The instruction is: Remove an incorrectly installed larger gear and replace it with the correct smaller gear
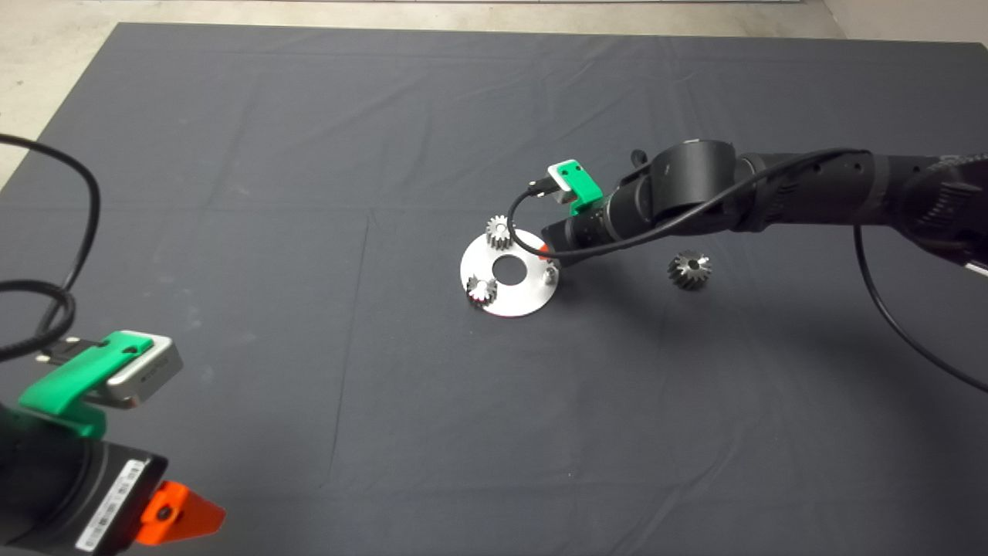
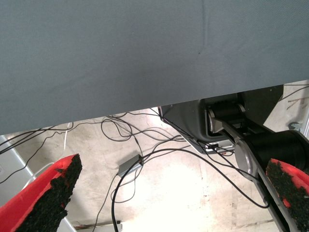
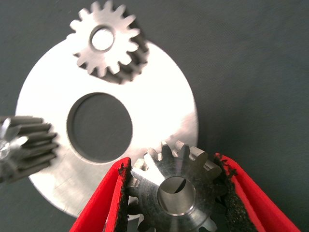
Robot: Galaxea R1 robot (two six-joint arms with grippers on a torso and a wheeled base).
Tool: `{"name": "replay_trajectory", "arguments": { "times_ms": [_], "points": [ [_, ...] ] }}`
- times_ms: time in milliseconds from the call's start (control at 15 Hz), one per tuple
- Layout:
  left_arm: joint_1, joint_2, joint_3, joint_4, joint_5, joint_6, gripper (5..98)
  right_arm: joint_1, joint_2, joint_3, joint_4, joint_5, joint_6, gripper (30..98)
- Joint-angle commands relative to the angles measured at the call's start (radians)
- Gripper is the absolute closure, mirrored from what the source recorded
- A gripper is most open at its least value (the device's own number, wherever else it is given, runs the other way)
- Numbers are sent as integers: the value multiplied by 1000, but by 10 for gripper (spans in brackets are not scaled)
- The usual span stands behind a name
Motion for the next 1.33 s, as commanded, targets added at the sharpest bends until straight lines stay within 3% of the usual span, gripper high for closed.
{"name": "replay_trajectory", "arguments": {
  "times_ms": [0,533,800,1267],
  "points": [
    [-2,-1,18,-19,4,-1,54,33,16,4,50,18,-19,864],
    [9,-1,18,-19,4,-1,54,31,14,15,64,18,-45,864],
    [10,-1,18,-19,4,-1,54,31,8,15,95,18,-90,864],
    [10,-24,18,-19,1,-1,54,31,3,42,99,16,-92,864]
  ]
}}
